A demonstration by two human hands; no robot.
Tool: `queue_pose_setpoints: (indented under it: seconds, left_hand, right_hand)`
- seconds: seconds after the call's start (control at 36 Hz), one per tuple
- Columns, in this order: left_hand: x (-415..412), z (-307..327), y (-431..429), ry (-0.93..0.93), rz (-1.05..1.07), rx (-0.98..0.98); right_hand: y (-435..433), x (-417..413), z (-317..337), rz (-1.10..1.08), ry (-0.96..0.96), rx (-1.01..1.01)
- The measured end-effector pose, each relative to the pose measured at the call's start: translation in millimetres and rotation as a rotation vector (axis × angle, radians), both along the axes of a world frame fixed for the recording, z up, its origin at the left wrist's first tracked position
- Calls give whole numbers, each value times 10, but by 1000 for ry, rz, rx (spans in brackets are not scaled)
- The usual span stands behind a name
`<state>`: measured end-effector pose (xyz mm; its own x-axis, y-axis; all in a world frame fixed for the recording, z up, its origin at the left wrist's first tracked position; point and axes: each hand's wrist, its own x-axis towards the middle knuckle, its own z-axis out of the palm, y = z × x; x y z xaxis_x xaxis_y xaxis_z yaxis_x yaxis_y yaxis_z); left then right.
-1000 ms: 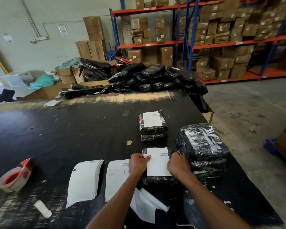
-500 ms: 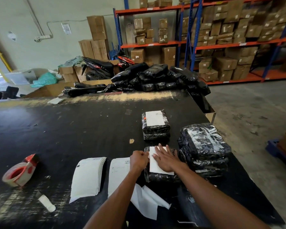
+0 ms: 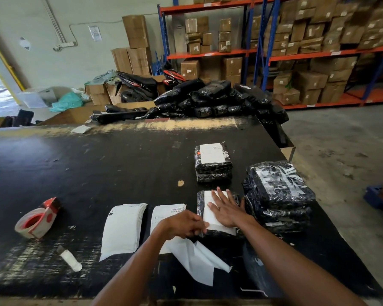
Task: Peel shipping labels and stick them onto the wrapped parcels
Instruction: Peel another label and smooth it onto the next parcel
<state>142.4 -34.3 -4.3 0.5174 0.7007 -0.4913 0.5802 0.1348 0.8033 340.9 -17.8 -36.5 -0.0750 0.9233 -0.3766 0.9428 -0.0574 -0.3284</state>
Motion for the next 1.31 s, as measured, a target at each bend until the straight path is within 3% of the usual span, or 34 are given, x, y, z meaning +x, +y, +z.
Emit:
queue_pose_setpoints:
  seconds: [0.14, 0.36, 0.58, 0.83, 1.03, 1.14, 1.31]
  left_hand:
    - [-79, 14, -118, 72, -233, -169]
    - [-129, 1, -148, 401, -466, -253]
    - [-45, 68, -149, 826, -701, -129]
    - [-153, 151, 3, 1077, -627, 68]
    - [-221, 97, 76, 1074, -577, 134]
    - [-260, 126, 114, 959, -528, 188]
    - [-422, 104, 273, 713, -252, 212]
  right_hand:
    - [13, 5, -37, 15, -19, 17]
    - [-14, 19, -53, 33, -10, 42]
    - [-38, 15, -62, 51, -29, 47]
    - [-31, 71, -18, 105, -5, 3]
    - [-32, 130, 23, 148, 33, -26]
    - [-41, 147, 70, 164, 29, -29]
    - [-5, 64, 57, 110, 44, 72]
